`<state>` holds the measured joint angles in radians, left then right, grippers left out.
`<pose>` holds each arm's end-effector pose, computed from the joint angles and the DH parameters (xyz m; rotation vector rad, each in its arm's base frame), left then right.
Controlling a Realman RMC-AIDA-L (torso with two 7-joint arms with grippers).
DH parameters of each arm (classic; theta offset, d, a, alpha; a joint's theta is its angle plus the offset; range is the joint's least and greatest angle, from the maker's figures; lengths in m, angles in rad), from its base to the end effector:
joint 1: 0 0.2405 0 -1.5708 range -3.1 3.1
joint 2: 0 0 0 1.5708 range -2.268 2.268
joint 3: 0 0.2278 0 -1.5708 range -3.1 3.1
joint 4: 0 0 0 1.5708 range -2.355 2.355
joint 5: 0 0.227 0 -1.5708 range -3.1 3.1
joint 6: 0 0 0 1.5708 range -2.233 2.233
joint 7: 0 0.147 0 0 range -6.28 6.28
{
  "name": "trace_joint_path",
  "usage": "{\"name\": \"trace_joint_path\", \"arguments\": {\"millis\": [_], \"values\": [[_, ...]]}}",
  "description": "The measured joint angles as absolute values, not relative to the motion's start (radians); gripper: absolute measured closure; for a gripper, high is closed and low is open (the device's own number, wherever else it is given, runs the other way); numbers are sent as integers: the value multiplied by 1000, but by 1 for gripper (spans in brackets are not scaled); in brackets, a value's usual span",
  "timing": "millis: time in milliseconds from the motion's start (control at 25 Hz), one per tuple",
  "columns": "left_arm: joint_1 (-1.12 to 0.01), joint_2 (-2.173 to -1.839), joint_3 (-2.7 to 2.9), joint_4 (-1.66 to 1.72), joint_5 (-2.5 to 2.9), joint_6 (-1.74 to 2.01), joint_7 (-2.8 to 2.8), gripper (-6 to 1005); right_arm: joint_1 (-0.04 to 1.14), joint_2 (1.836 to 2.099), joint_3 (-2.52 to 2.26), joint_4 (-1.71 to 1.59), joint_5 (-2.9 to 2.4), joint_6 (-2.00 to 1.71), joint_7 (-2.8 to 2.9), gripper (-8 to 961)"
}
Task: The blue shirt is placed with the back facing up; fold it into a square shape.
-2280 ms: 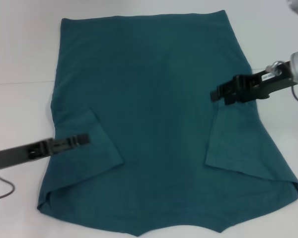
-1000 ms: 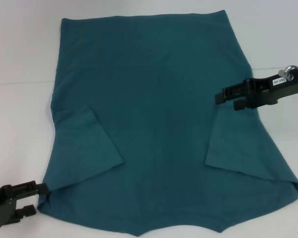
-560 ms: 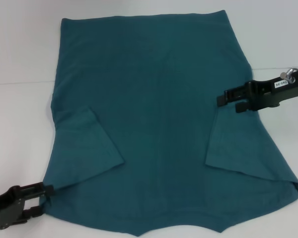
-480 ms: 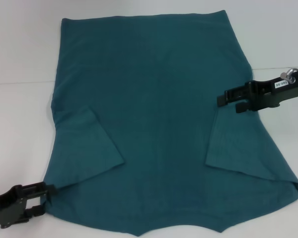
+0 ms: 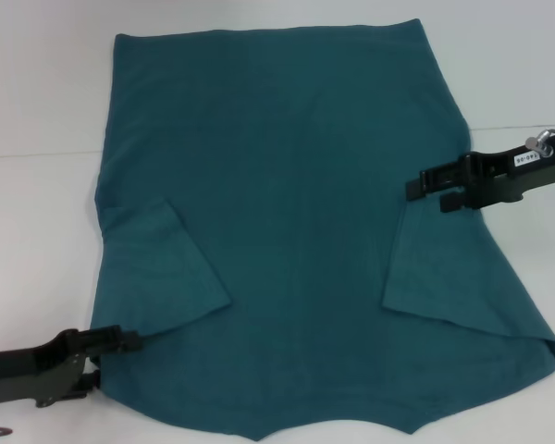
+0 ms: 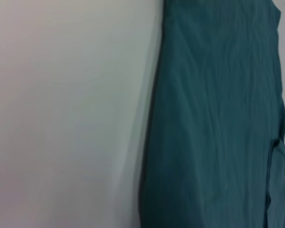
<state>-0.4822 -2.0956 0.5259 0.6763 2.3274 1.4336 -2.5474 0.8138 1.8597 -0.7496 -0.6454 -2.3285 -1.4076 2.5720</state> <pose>-0.3159 0.3122 0.0099 -1.8618 -2.2420 -0.5680 0.2262 0.4224 0.0826 -2.2209 1.7339 0.2835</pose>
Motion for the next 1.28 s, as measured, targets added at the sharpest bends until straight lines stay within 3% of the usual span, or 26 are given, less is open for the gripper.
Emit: {"name": "trace_joint_path", "arguments": {"millis": [520,960,1080,1280], "values": [[-491,-2100,522,677,2325,1426,-2533,268,804,1861,-745,-646,-2329,-1417,2558,176],[-495,-2091,515,677,2305,1448,-2507,725,775,1849,-735,-659,-2331,-1483,2498,177],[-497,-2088,515,678,2305,1450,-2503,924,734,1837,-735,-689,-2334,-1520,2495,178],[-500,-2081,515,681,2304,1443,-2501,950,659,1793,-732,-737,-2349,-1634,2540,178]]}}
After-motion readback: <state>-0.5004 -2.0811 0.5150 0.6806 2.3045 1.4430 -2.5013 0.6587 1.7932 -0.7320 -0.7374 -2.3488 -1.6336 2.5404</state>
